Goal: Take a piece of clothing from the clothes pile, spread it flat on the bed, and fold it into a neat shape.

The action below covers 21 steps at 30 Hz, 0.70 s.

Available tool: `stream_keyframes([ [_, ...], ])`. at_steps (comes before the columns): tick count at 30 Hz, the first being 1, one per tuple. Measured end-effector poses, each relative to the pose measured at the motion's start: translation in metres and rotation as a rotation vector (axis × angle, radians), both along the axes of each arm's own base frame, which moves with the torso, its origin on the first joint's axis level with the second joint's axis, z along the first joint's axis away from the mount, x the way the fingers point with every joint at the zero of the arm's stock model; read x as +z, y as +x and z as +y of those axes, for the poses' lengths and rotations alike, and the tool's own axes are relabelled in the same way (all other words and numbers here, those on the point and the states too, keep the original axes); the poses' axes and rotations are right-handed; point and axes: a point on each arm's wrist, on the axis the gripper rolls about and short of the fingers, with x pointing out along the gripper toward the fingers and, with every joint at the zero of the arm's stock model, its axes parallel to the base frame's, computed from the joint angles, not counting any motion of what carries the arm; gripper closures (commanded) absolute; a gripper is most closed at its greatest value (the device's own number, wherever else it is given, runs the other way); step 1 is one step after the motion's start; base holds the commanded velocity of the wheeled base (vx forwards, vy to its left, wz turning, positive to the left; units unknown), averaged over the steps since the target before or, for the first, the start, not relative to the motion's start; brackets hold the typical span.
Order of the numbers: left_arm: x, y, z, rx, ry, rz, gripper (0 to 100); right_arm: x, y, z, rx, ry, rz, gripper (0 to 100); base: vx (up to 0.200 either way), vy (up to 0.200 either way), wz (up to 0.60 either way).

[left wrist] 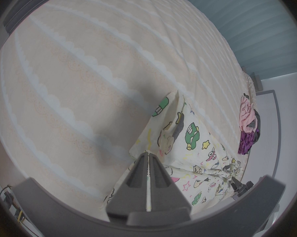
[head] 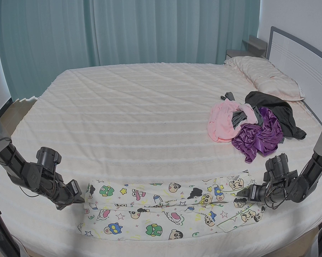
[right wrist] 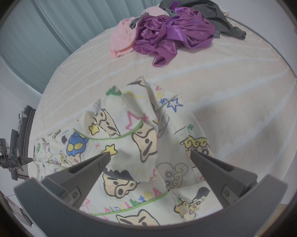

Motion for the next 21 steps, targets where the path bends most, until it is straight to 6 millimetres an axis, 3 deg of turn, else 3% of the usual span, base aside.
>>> stream_keyframes([
  [12,0.02,-0.018,0.011,0.097,-0.176,-0.017,100,0.039,-0.002,0.006,-0.014,0.068,-0.148,0,0.0,0.0,0.0],
  [21,0.027,-0.03,0.012,0.101,-0.208,-0.034,100,0.036,0.009,0.01,-0.057,0.13,-0.142,0,0.0,0.0,0.0],
])
